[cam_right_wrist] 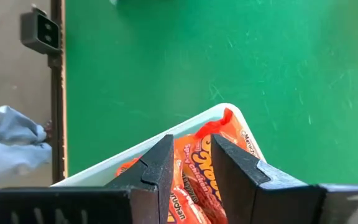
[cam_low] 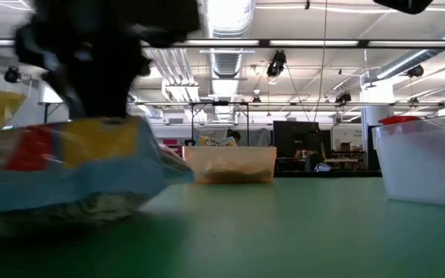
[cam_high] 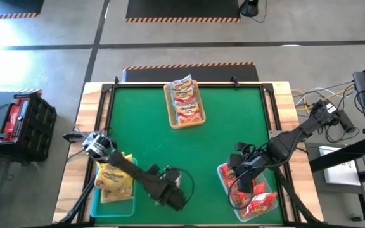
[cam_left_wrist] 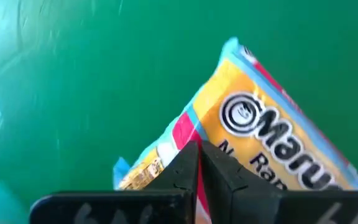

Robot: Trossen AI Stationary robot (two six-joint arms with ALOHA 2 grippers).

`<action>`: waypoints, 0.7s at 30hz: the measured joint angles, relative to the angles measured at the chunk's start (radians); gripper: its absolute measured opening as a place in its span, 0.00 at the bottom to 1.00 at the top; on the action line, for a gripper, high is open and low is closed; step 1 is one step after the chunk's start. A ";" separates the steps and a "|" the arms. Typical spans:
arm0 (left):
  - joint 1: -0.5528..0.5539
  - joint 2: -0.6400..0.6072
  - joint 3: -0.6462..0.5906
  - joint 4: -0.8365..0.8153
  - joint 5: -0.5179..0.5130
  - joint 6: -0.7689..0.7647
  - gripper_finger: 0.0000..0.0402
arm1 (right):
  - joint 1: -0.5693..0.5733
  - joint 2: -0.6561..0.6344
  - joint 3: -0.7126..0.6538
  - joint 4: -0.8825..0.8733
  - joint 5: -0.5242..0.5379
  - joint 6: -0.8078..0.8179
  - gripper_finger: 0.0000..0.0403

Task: Sort Maruchan noodles
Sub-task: Put the blue noodle pack into the yellow bin

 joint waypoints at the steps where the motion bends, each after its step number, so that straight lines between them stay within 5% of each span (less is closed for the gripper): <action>1: 0.021 0.000 -0.005 0.018 0.000 0.027 0.00 | 0.000 -0.011 0.000 -0.003 0.001 0.000 0.24; 7: 0.097 -0.020 -0.012 0.019 -0.018 0.031 0.00 | 0.000 -0.080 -0.001 -0.014 0.018 -0.002 0.24; 13: 0.057 -0.109 0.007 0.057 0.056 -0.035 0.00 | 0.000 -0.147 -0.001 -0.072 0.028 -0.011 0.24; 21: 0.007 -0.071 0.014 0.173 0.147 -0.179 0.00 | 0.000 -0.211 -0.002 -0.152 0.053 -0.106 0.24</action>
